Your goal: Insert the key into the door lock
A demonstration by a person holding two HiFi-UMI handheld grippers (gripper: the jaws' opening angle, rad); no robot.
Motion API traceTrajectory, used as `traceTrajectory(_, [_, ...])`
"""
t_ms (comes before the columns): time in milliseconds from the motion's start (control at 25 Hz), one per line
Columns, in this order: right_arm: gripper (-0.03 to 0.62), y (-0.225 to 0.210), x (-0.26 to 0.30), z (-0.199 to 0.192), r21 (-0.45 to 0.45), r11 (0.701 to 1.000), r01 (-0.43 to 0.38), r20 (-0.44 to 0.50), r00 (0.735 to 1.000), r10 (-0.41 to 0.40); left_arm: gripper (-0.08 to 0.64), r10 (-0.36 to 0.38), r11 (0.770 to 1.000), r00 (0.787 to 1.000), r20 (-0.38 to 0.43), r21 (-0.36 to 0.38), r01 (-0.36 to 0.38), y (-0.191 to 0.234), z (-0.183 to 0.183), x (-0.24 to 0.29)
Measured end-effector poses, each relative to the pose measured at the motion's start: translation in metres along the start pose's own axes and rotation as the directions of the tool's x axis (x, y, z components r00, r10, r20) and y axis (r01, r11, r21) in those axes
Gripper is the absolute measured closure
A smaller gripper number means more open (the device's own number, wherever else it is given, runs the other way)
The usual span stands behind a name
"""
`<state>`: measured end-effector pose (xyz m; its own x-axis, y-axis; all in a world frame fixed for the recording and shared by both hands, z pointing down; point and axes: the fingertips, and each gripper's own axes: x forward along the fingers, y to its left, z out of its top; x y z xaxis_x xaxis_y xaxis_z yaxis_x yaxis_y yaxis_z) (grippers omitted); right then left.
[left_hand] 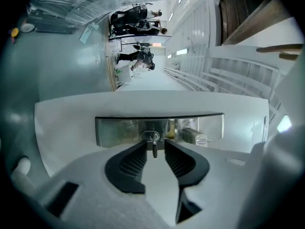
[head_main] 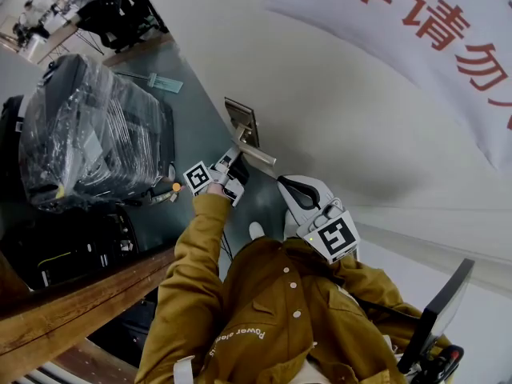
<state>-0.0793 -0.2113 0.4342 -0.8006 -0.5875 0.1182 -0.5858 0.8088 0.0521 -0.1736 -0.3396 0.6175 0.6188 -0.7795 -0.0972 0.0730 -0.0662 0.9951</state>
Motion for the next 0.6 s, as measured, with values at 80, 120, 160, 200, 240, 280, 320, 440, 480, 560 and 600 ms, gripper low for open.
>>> traceTrajectory(80, [0.586, 0.005, -0.002, 0.003, 0.004, 1.000, 0.008, 0.004, 1.000, -0.008, 0.394, 0.006, 0.999, 1.000, -0.010, 0.040, -0.006, -0.004, -0.002, -0.003])
traceTrajectory(120, [0.586, 0.006, -0.002, 0.004, 0.007, 1.000, 0.010, 0.005, 1.000, -0.011, 0.366, 0.018, 0.998, 1.000, -0.013, 0.061, -0.017, -0.004, -0.003, -0.005])
traceTrajectory(160, [0.586, 0.004, -0.003, 0.003, 0.012, 1.000, 0.012, 0.007, 1.000, -0.012, 0.353, 0.037, 0.996, 0.999, -0.012, 0.083, -0.036, 0.000, -0.003, -0.008])
traceTrajectory(200, [0.586, 0.002, -0.003, 0.001, 0.016, 1.000, 0.012, 0.009, 1.000, -0.012, 0.343, 0.061, 0.993, 0.998, -0.007, 0.105, -0.060, 0.006, -0.002, -0.011])
traceTrajectory(240, [0.586, -0.001, -0.003, -0.001, 0.020, 1.000, 0.011, 0.011, 1.000, -0.011, 0.341, 0.082, 0.989, 0.997, 0.003, 0.124, -0.082, 0.011, -0.001, -0.016])
traceTrajectory(280, [0.586, -0.002, -0.003, -0.002, 0.025, 1.000, 0.010, 0.013, 1.000, -0.011, 0.341, 0.094, 0.986, 0.996, 0.014, 0.140, -0.095, 0.012, 0.000, -0.022])
traceTrajectory(320, [0.586, -0.003, -0.003, -0.003, 0.031, 0.999, 0.010, 0.015, 1.000, -0.010, 0.341, 0.098, 0.982, 0.995, 0.021, 0.161, -0.100, 0.009, -0.001, -0.028])
traceTrajectory(440, [0.586, -0.003, -0.002, -0.002, 0.039, 0.999, 0.008, 0.022, 1.000, -0.009, 0.357, 0.144, 0.932, 0.990, 0.002, 0.334, -0.137, -0.013, -0.007, -0.049])
traceTrajectory(480, [0.586, -0.003, -0.001, -0.001, 0.039, 0.999, 0.008, 0.025, 1.000, -0.009, 0.360, 0.178, 0.892, 0.984, -0.008, 0.423, -0.158, -0.020, -0.009, -0.056])
traceTrajectory(560, [0.586, -0.004, 0.000, 0.001, 0.043, 0.999, 0.010, 0.031, 0.999, -0.011, 0.377, 0.241, 0.776, 0.970, -0.019, 0.604, -0.180, -0.039, -0.016, -0.066])
traceTrajectory(600, [0.586, -0.004, 0.001, 0.002, 0.046, 0.999, 0.010, 0.034, 0.999, -0.012, 0.395, 0.264, 0.708, 0.964, -0.018, 0.682, -0.181, -0.050, -0.020, -0.069])
